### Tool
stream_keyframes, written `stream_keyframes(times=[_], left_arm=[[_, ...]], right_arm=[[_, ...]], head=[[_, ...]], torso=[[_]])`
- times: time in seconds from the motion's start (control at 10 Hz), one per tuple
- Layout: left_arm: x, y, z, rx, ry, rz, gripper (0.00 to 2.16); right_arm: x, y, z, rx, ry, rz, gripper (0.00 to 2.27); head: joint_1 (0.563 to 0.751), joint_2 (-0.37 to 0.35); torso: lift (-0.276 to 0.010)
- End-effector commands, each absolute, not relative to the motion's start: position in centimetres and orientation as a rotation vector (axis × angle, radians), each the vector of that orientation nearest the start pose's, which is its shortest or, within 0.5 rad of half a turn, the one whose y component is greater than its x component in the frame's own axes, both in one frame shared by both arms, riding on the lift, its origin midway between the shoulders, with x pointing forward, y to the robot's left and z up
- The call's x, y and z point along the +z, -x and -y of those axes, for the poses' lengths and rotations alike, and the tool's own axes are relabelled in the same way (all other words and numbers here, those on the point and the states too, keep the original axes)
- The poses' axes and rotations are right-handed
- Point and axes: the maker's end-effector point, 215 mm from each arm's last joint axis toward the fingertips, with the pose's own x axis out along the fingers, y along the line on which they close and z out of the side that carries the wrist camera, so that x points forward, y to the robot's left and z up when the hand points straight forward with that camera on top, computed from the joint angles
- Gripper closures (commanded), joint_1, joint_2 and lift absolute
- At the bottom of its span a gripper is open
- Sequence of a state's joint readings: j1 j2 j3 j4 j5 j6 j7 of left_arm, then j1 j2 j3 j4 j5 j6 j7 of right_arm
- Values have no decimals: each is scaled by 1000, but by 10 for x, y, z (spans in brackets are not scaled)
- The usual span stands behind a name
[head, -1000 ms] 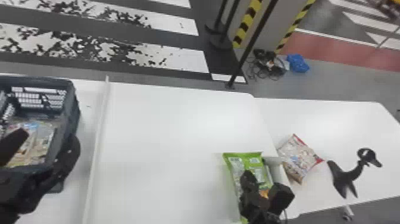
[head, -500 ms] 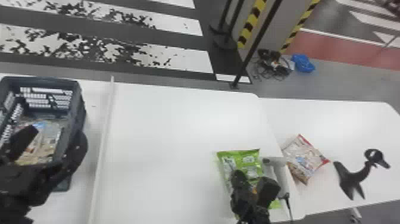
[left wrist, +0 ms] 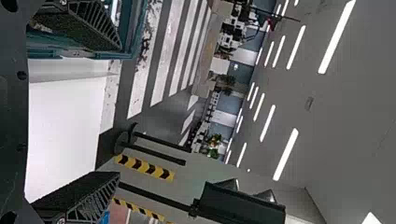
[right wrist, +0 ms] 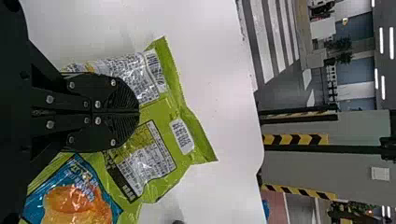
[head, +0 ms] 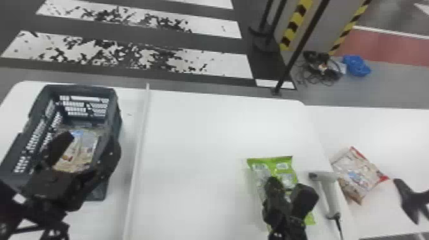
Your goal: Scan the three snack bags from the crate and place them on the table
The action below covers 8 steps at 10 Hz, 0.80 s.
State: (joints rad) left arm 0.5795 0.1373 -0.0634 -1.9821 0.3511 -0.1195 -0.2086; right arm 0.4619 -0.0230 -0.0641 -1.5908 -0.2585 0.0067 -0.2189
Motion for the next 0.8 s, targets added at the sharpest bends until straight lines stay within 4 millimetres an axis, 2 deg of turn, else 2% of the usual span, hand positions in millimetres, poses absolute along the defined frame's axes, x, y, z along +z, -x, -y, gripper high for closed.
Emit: stream_keyframes(times=[0.0, 0.1, 0.2, 0.3, 0.4, 0.5, 0.7], left_arm=[[-358, -406, -172, -285, 273, -37, -2], [-355, -406, -168, -291, 276, -34, -2], [-354, -406, -167, -293, 277, -31, -2], [-353, -406, -168, -292, 277, -28, -2], [-352, -405, -170, -287, 274, -23, -2], [-352, -406, -173, -276, 267, -21, -2], [-348, -405, -173, -272, 259, -14, -2]], right_arm=[[-524, -379, 319, -326, -171, -382, 2013], [-501, -380, 324, -332, -170, -347, 2013], [-497, -380, 335, -346, -157, -356, 2010], [-505, -378, 357, -373, -147, -395, 1646], [-505, -374, 382, -395, -135, -393, 387], [-511, -365, 402, -386, -131, -398, -2], [-514, -346, 454, -396, -87, -378, 22]], head=[[695, -206], [695, -209], [695, -216], [695, -229], [695, -253], [695, -269], [695, -307]], torso=[[-36], [-36], [-36], [-36], [-36], [-36], [-36]])
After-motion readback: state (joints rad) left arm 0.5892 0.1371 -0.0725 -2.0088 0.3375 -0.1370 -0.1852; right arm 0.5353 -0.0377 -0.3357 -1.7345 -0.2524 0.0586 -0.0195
